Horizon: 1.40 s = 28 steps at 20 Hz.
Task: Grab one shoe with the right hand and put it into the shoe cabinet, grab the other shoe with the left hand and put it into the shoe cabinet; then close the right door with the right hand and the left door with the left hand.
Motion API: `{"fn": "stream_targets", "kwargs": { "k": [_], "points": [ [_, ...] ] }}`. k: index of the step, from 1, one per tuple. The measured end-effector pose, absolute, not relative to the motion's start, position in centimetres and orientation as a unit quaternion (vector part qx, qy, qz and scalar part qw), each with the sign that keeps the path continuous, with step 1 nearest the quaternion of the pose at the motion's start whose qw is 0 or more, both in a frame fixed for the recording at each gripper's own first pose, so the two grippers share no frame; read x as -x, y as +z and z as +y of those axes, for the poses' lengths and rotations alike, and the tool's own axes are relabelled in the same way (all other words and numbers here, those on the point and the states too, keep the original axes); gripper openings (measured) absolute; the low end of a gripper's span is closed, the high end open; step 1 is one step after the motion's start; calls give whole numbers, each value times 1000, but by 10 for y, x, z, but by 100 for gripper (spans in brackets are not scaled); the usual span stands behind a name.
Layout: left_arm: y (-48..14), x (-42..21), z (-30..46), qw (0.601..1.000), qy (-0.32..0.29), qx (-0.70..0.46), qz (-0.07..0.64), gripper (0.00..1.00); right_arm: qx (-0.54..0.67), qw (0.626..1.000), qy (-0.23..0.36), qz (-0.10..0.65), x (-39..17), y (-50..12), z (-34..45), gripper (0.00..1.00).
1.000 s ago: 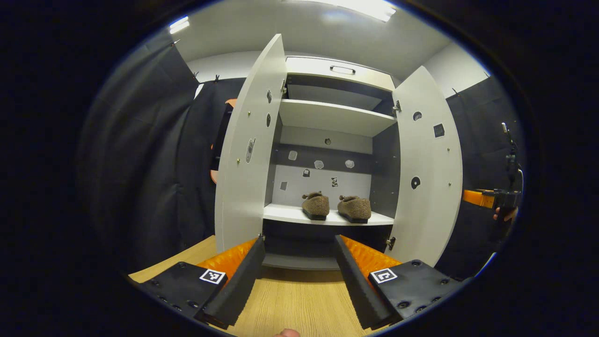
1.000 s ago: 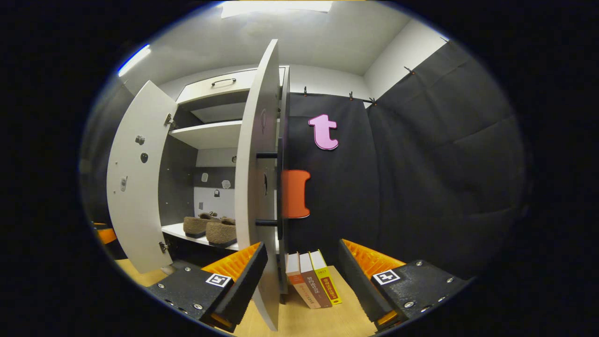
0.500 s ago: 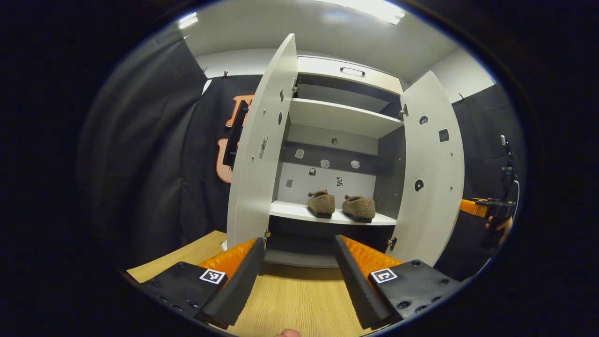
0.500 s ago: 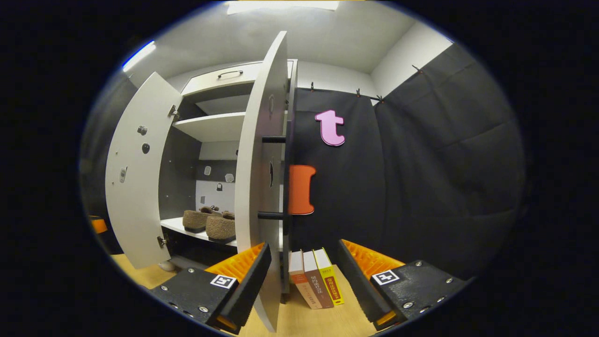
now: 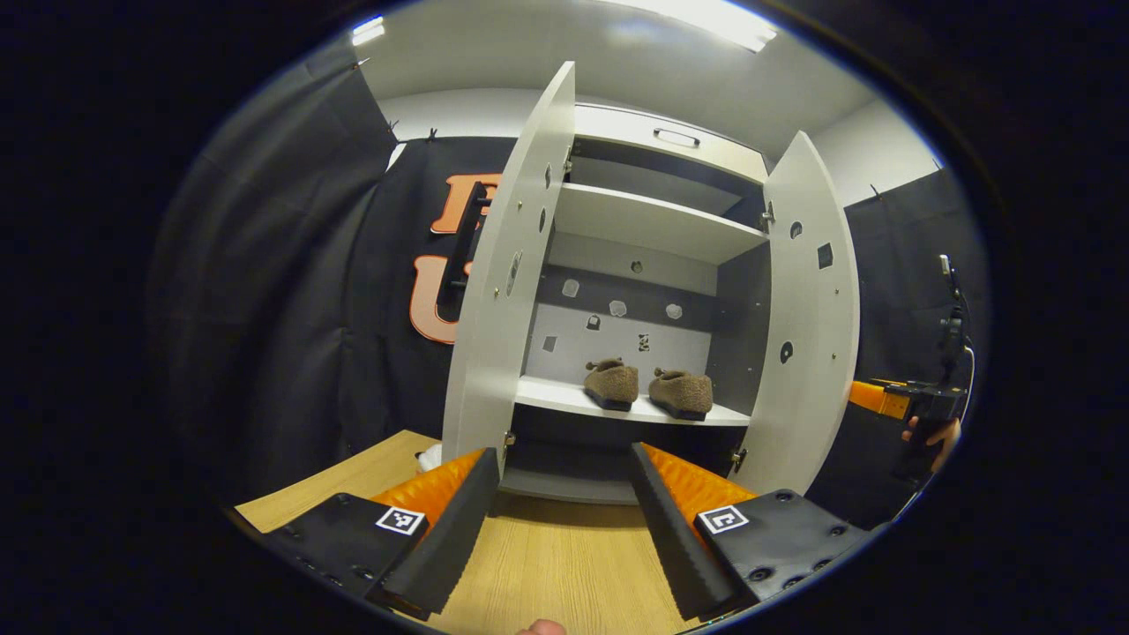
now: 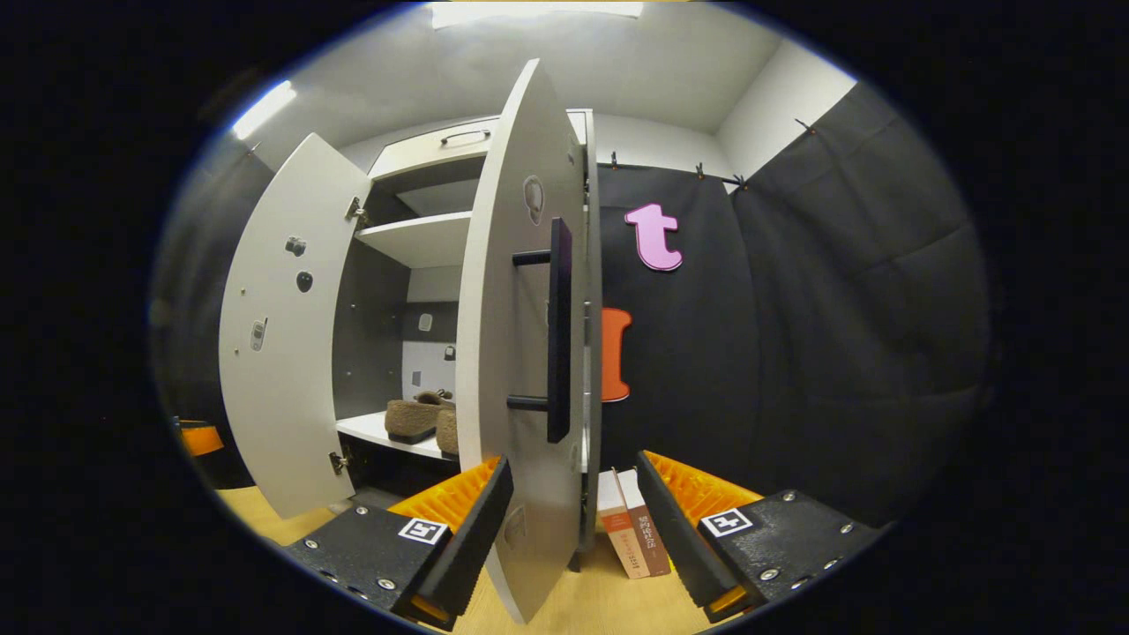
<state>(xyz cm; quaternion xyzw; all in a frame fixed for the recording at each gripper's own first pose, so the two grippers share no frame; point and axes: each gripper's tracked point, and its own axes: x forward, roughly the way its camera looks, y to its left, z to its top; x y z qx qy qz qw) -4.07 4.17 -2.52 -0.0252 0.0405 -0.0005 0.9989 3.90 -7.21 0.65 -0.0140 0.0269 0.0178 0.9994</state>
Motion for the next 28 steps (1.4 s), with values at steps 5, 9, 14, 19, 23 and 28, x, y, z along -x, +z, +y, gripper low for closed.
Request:
{"fn": "stream_targets", "kwargs": {
  "k": [5,9,14,19,23,28],
  "points": [
    [-25,39,56,999,7,24,40,97,-2,998,42,36,-59,-5,-35,89],
    [-26,36,62,999,9,18,42,97,5,998,57,36,-71,-11,-20,81],
    [-28,31,62,999,8,19,44,97,0,995,94,44,-95,-21,23,92],
    [-32,31,62,999,11,18,48,97,-9,995,85,54,-115,-40,43,92],
    [-31,31,62,999,10,12,47,97,-3,996,74,58,-140,-52,52,92],
    [-30,29,65,999,17,12,45,97,-5,996,71,58,-160,-57,62,92]
  ]
}}
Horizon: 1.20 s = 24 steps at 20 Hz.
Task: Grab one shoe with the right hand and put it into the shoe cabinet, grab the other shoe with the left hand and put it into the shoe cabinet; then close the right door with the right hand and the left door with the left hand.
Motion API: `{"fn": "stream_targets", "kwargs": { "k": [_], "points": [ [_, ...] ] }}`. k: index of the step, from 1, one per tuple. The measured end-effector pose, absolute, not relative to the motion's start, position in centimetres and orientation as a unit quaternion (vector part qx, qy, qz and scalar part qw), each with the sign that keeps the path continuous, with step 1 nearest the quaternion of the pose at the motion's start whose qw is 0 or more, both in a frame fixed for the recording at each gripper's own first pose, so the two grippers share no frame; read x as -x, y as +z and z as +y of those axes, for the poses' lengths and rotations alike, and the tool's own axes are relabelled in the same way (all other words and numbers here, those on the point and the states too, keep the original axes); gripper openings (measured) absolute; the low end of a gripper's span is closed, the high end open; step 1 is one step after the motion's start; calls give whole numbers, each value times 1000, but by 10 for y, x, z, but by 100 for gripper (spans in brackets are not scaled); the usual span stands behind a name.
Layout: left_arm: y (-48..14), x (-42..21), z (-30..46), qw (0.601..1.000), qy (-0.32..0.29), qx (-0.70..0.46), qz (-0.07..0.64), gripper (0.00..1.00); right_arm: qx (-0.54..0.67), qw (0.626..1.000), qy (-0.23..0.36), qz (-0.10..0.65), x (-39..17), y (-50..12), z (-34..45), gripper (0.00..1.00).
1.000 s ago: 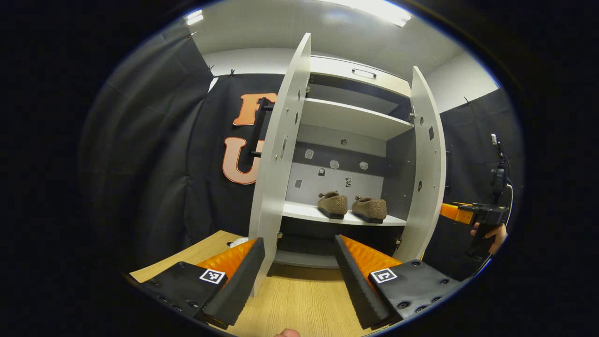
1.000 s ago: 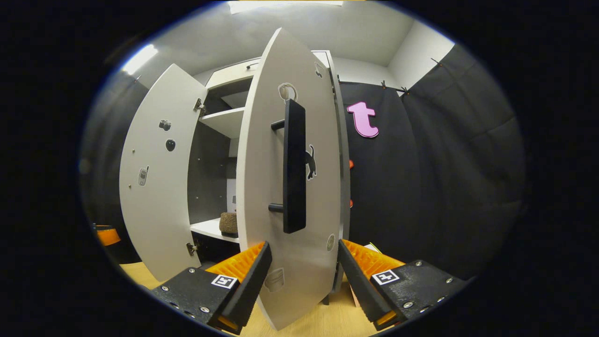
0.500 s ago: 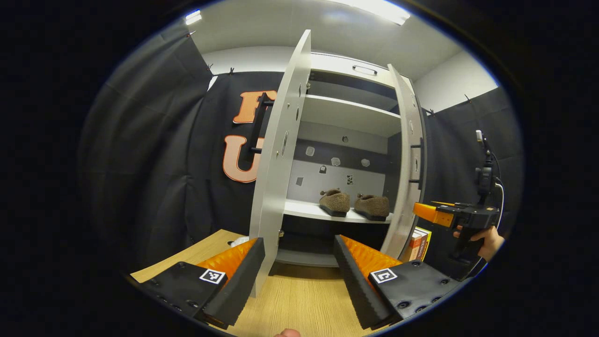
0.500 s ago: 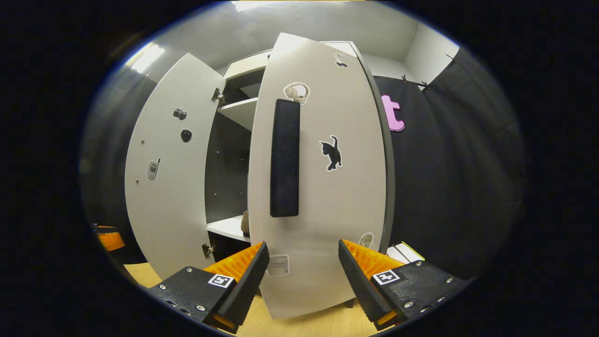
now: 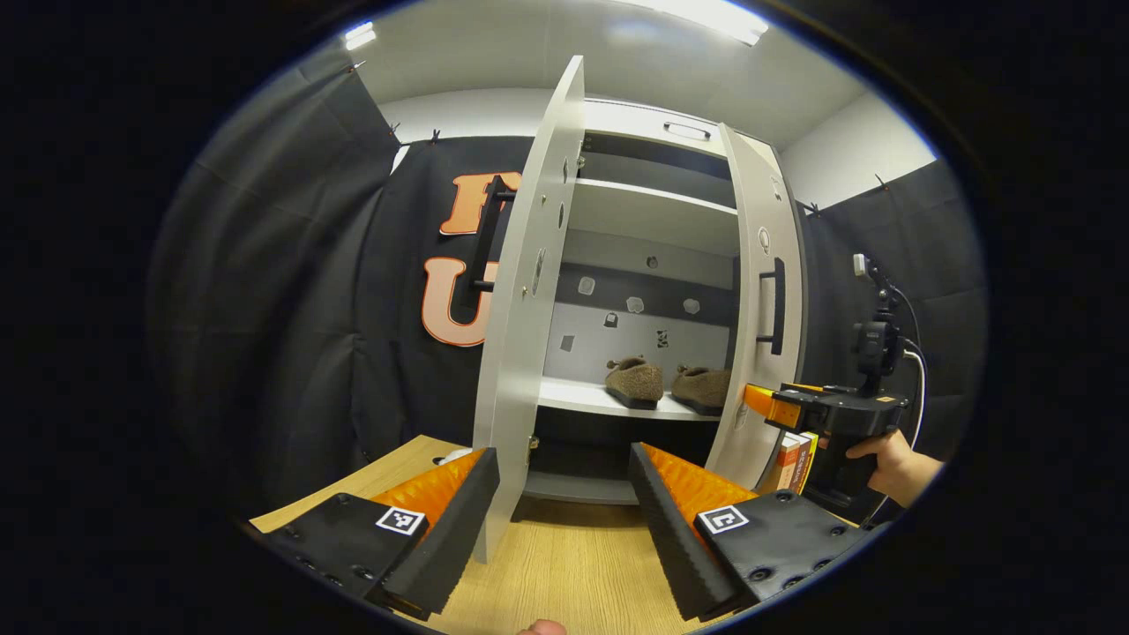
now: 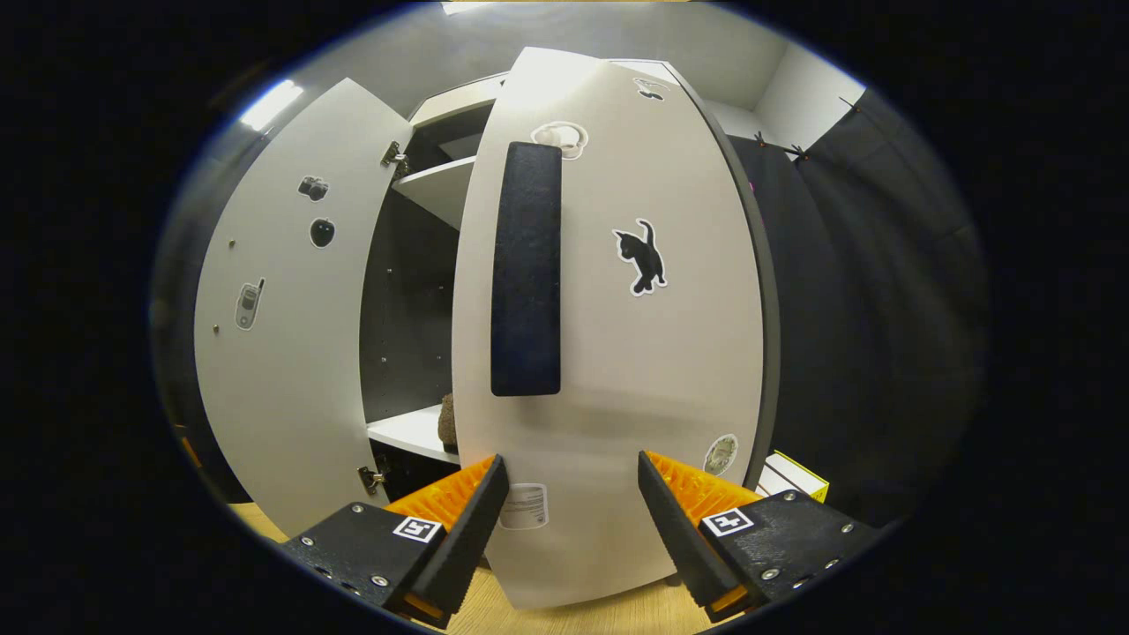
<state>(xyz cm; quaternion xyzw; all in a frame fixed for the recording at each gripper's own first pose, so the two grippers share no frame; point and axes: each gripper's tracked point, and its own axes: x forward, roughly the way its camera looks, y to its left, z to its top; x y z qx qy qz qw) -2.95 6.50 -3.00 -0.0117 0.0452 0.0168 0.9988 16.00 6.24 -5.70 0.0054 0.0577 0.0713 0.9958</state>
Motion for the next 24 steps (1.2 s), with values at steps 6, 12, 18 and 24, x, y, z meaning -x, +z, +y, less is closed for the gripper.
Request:
{"fn": "stream_targets", "kwargs": {
  "k": [6,12,18,24],
  "points": [
    [-30,24,77,999,29,9,43,97,-7,995,61,77,-201,-66,79,92],
    [-27,24,85,999,38,3,39,97,-12,996,49,76,-218,-70,81,92],
    [-22,27,105,997,62,12,34,99,-1,996,46,72,-208,-64,74,92],
    [-13,29,162,991,129,8,34,97,3,997,53,56,-149,-41,54,92]
  ]
}}
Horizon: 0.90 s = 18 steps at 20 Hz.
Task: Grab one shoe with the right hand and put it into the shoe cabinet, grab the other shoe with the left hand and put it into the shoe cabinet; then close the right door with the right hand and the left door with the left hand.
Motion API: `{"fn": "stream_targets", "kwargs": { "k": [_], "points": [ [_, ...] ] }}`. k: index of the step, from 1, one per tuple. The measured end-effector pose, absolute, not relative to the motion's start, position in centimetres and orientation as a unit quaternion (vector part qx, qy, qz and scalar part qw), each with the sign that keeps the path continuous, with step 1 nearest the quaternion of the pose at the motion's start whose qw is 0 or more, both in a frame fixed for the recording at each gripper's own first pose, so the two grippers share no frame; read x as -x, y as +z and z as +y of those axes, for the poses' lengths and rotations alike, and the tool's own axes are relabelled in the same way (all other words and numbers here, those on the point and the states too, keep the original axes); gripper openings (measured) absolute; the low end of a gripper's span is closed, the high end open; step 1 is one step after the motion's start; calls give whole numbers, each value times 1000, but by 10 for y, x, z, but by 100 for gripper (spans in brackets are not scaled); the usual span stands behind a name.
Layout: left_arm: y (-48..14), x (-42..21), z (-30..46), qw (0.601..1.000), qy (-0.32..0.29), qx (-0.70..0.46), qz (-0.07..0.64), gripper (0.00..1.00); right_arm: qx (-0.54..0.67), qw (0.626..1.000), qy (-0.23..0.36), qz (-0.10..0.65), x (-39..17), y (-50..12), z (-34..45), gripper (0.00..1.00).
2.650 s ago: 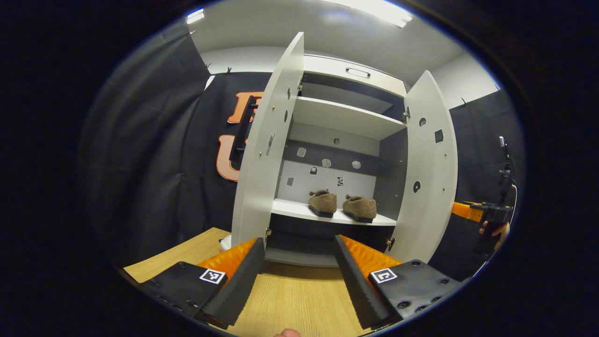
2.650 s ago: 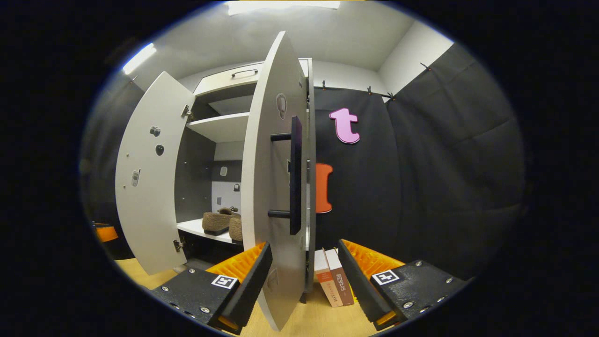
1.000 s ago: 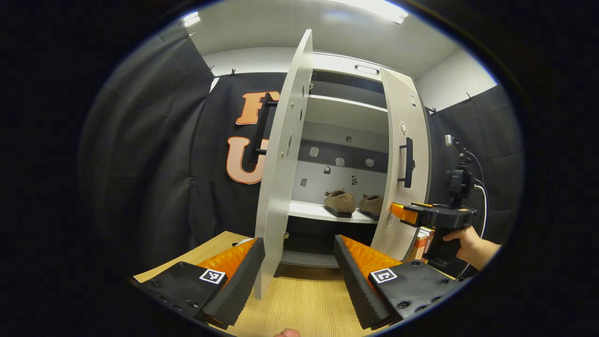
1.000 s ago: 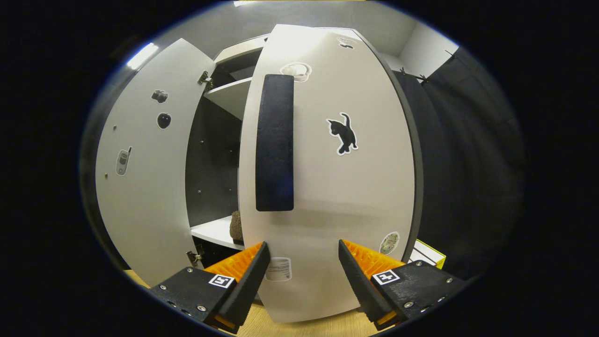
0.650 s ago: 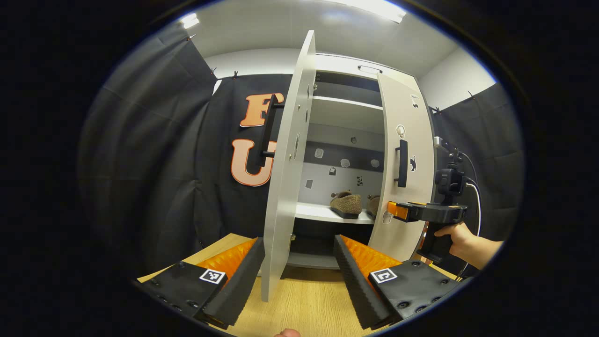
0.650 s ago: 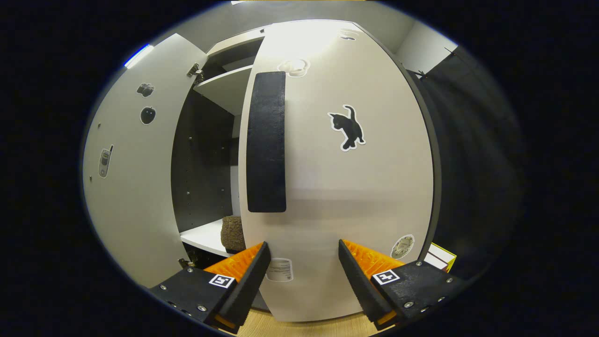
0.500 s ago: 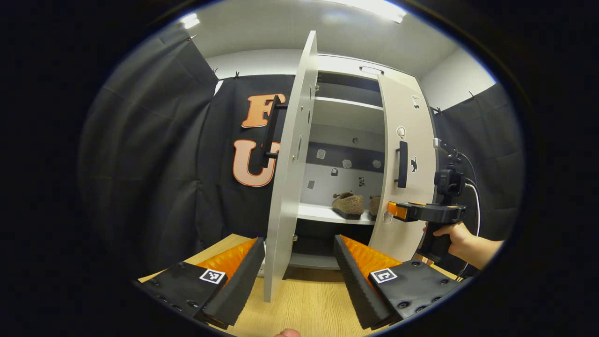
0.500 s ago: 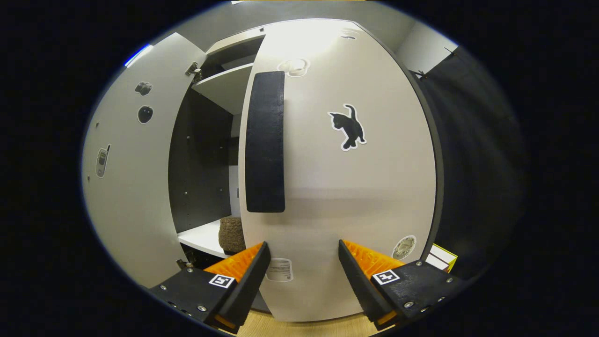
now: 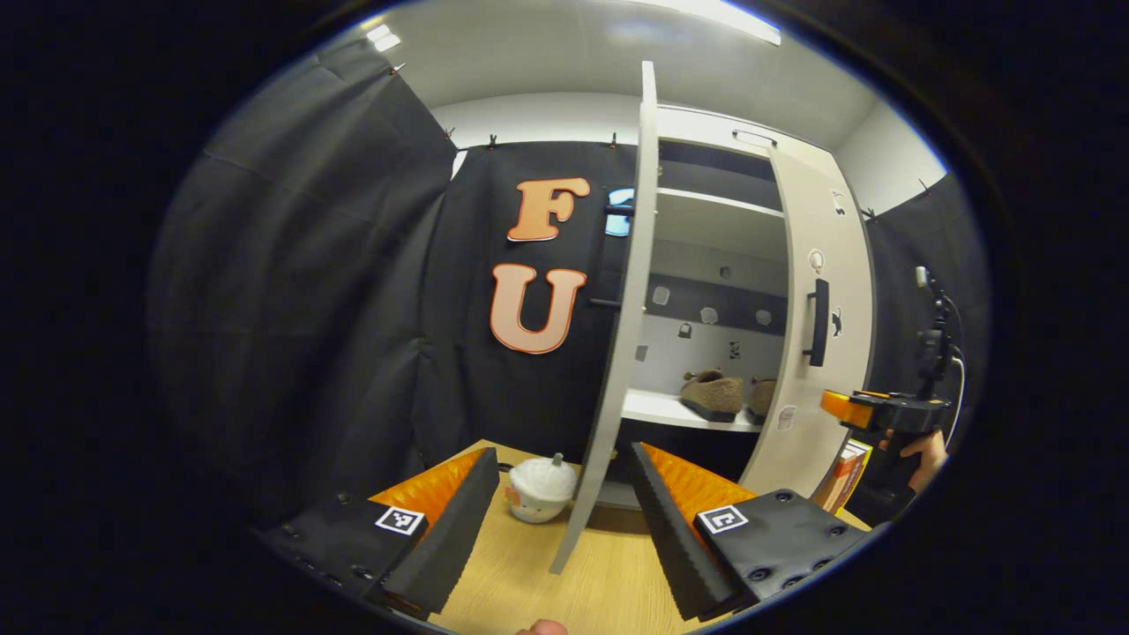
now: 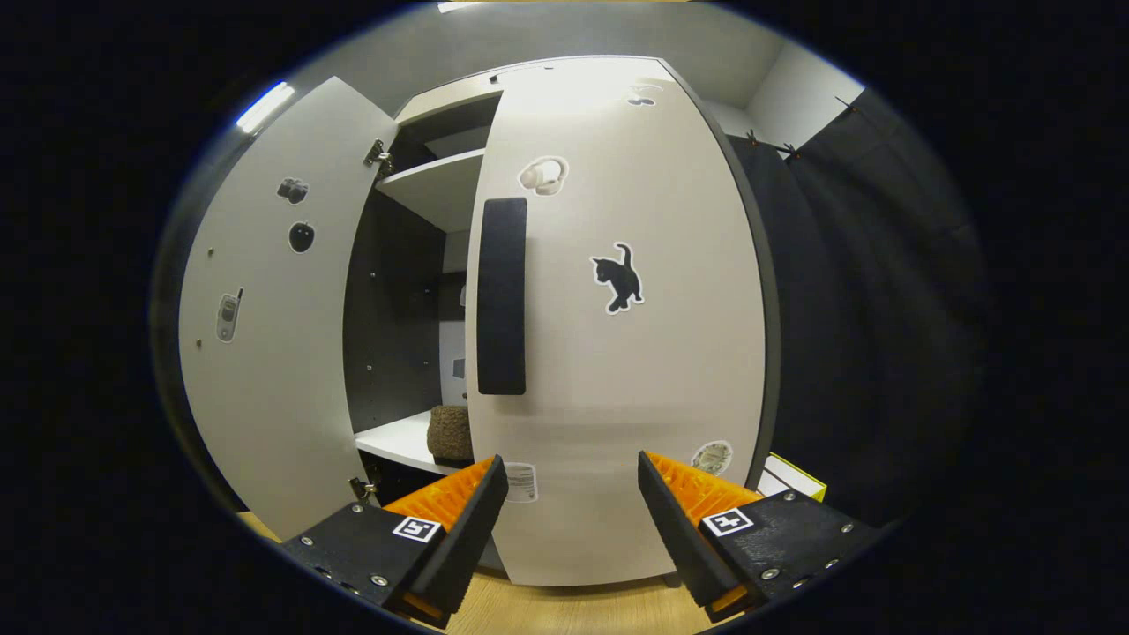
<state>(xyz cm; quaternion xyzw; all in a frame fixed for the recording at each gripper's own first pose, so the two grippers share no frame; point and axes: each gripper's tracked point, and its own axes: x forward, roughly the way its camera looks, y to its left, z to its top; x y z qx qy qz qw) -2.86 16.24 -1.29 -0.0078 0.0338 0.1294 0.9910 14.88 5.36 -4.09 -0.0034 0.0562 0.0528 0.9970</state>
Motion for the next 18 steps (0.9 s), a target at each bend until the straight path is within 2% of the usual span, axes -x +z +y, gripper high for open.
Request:
{"fn": "stream_targets", "kwargs": {
  "k": [1,3,11,12,13,14,15,18],
  "points": [
    [-9,25,175,990,140,3,29,99,13,997,49,54,-136,-40,48,92],
    [-3,13,197,988,156,-7,25,96,29,998,40,50,-112,-39,39,92],
    [-14,-55,219,987,155,-30,21,97,20,998,24,50,-48,-26,18,92],
    [-16,-57,217,987,154,-31,24,99,21,998,21,49,-43,-25,14,92],
    [-16,-58,218,987,156,-37,22,94,24,998,18,50,-38,-25,10,92],
    [-13,-58,218,987,153,-42,17,92,25,998,14,52,-35,-25,6,92],
    [-14,-60,214,989,144,-34,18,99,24,998,11,54,-33,-25,2,92],
    [-26,-61,190,994,95,26,37,95,17,998,4,59,-29,-26,-6,92]
  ]
}}
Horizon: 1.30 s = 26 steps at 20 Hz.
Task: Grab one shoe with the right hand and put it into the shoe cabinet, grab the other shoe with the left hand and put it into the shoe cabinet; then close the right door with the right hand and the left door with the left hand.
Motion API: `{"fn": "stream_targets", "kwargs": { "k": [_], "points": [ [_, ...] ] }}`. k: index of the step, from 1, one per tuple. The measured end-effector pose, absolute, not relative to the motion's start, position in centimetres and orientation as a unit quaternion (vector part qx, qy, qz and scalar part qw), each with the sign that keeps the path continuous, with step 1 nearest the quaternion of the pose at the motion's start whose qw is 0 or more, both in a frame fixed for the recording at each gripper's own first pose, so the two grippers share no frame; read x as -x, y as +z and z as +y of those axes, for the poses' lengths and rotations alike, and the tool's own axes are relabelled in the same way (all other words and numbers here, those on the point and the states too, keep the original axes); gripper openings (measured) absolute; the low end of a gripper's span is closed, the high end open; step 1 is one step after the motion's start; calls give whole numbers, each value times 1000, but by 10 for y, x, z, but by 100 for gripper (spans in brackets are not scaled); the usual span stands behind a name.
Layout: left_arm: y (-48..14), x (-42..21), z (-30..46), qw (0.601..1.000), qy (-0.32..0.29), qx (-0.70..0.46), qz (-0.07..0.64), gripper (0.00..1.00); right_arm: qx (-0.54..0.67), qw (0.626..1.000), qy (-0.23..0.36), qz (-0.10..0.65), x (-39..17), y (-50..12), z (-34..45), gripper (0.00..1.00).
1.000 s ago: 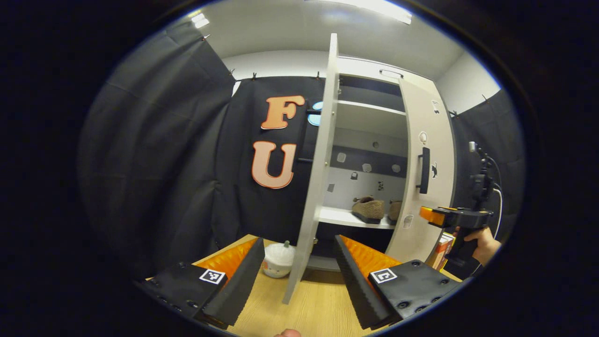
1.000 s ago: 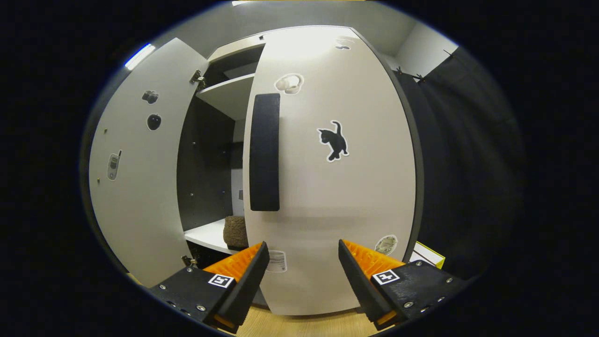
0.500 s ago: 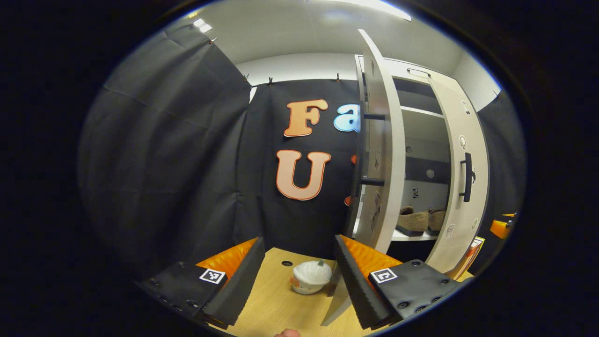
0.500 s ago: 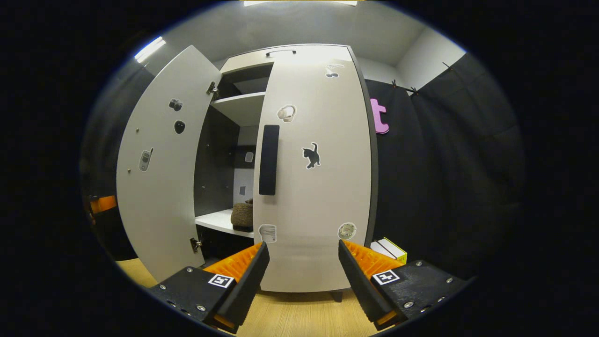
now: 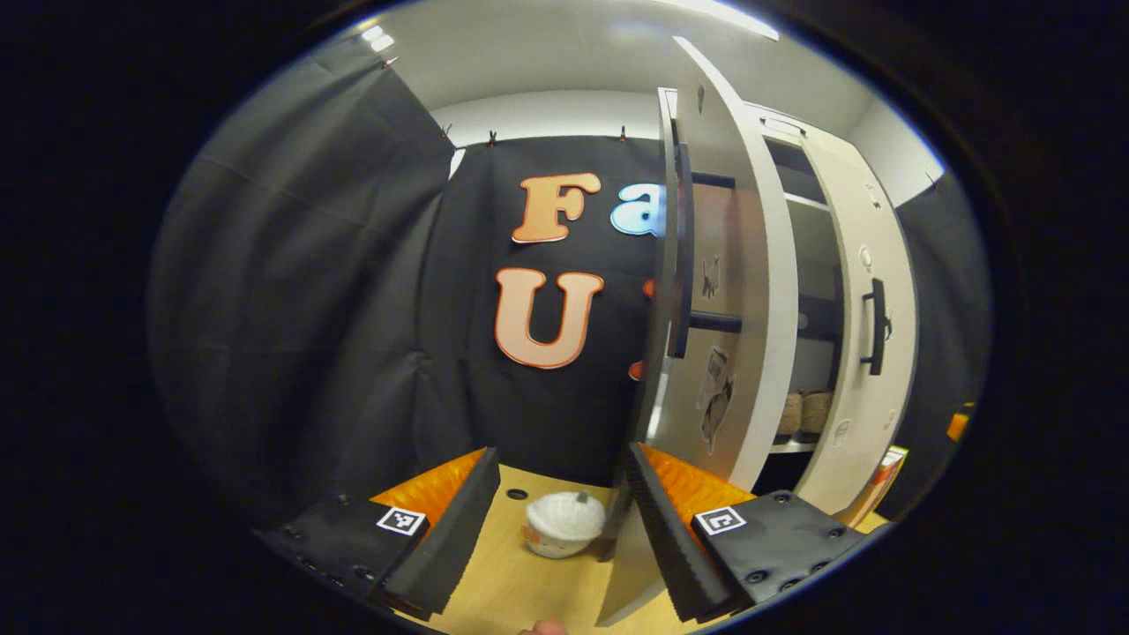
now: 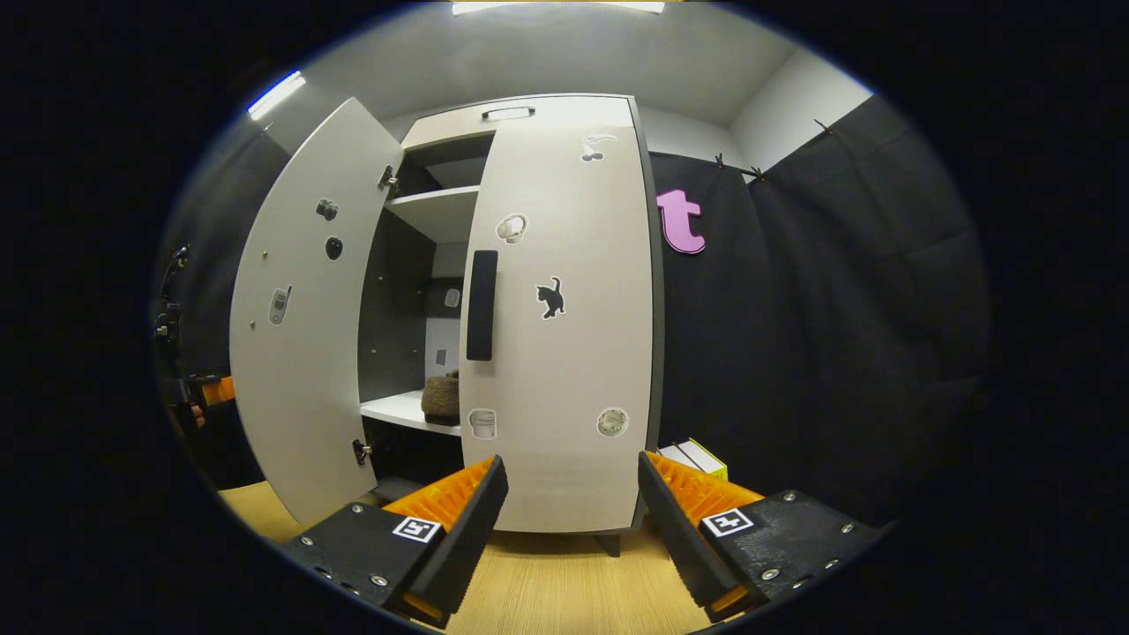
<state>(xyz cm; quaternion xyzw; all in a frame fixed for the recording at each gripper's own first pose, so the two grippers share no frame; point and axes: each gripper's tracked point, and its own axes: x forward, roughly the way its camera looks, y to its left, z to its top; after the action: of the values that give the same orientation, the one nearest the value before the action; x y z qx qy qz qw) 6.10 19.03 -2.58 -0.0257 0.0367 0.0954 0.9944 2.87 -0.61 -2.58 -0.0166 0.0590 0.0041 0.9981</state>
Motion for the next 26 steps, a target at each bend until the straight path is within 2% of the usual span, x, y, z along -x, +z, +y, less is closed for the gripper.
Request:
{"fn": "stream_targets", "kwargs": {
  "k": [2,3,4,6,8,11,13,15,21,23,24,25,26],
  "points": [
    [-29,-61,169,996,78,29,42,91,15,998,1,60,-29,-26,-10,92],
    [-25,-63,157,997,71,19,40,91,13,998,2,59,-30,-25,-10,92],
    [-26,-65,142,997,60,10,39,95,10,998,2,58,-30,-25,-11,92],
    [-30,-72,112,998,38,9,42,92,10,998,-1,55,-29,-23,-14,92],
    [-36,-82,87,999,18,17,48,95,12,998,-6,54,-26,-23,-20,92],
    [-40,-99,53,998,-19,8,52,95,12,998,-17,56,-24,-24,-29,92],
    [-43,-112,29,997,-54,9,57,92,12,998,-22,57,-25,-25,-34,92],
    [-39,-119,23,997,-54,2,49,97,15,998,-30,56,-24,-24,-41,92],
    [-39,-145,1,997,-64,-6,38,94,17,997,-43,59,-22,-24,-49,92],
    [-41,-160,-9,997,-72,-11,38,99,17,997,-46,57,-21,-22,-51,92],
    [-43,-167,-14,996,-78,-15,41,99,17,997,-47,56,-20,-21,-52,92],
    [-43,-175,-16,996,-81,-17,41,94,18,997,-50,57,-19,-21,-53,92],
    [-46,-183,-18,996,-81,-21,44,97,19,997,-52,57,-19,-20,-55,92]
  ]
}}
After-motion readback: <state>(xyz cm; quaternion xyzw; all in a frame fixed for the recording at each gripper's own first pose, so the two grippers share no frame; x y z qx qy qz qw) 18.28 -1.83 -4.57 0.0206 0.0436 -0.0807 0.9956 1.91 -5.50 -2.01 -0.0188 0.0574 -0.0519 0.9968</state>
